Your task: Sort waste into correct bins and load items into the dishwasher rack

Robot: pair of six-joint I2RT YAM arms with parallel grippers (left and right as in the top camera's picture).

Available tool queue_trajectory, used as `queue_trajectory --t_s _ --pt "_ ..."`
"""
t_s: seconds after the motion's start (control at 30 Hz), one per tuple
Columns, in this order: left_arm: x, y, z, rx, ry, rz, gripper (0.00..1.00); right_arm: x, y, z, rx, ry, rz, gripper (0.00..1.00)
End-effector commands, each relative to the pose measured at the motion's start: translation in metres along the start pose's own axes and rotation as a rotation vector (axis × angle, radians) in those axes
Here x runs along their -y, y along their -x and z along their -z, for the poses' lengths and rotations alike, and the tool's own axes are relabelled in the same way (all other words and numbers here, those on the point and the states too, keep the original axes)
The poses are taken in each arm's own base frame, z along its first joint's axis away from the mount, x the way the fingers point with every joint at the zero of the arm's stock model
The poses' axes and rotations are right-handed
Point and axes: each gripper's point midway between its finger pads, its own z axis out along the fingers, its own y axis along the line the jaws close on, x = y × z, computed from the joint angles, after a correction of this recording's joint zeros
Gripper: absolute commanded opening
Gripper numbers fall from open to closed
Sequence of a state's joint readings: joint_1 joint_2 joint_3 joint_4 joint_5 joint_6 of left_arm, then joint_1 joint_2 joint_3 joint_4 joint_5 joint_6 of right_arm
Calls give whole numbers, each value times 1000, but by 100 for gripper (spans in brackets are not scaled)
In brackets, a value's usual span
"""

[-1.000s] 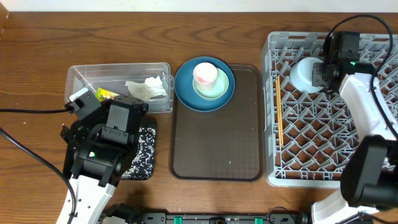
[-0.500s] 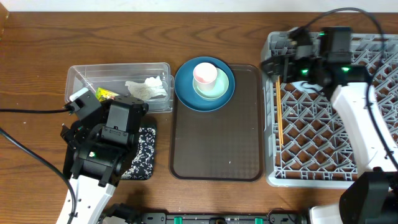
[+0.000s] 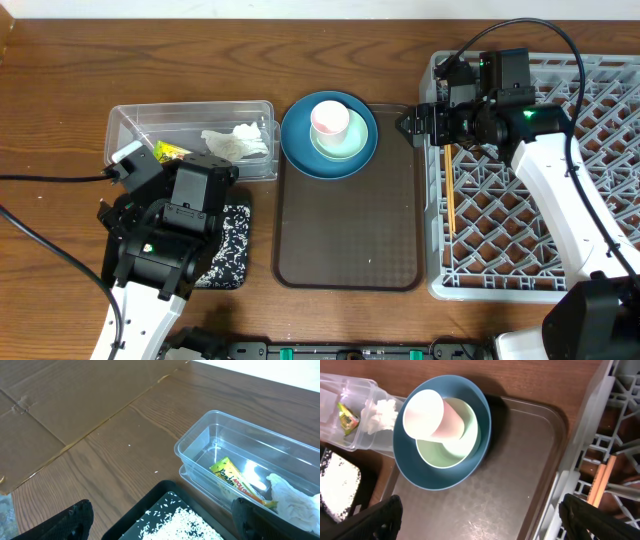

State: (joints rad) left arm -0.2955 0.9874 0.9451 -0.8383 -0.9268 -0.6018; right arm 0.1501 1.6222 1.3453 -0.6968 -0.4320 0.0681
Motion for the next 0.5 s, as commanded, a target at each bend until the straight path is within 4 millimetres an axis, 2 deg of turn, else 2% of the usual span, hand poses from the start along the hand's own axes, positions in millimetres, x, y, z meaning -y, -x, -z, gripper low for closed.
queue_trajectory --t_s 0.0,0.47 --pt "-4 7 1 20 18 6 91 0 -2 -2 -8 -11 -6 99" --pt "-3 8 1 23 16 13 91 0 -2 -2 -8 -10 -6 99"
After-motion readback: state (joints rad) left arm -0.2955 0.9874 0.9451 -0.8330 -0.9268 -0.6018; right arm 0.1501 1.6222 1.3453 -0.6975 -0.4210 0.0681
